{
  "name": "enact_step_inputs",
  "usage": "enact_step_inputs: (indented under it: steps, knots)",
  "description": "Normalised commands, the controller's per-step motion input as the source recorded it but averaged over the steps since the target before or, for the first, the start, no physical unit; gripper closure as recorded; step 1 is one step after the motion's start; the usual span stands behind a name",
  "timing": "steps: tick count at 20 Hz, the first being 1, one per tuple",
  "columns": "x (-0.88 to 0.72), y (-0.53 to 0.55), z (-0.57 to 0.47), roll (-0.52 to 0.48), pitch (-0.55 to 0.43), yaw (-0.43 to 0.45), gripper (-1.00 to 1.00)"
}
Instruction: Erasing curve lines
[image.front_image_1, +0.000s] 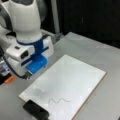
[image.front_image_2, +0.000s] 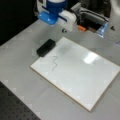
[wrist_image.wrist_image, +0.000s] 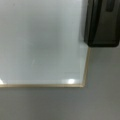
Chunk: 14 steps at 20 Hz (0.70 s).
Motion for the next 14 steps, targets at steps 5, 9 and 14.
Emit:
enact_step_inputs:
  steps: [5, 9, 14]
  knots:
    - [0.28, -0.35, 0.02, -0.031, 0.136, 0.199, -1.0]
    - [0.23, -0.25, 0.06, -0.024, 0.137, 0.169, -1.0]
    - [0.2, -0.19, 0.03, -0.019, 0.113, 0.15, -1.0]
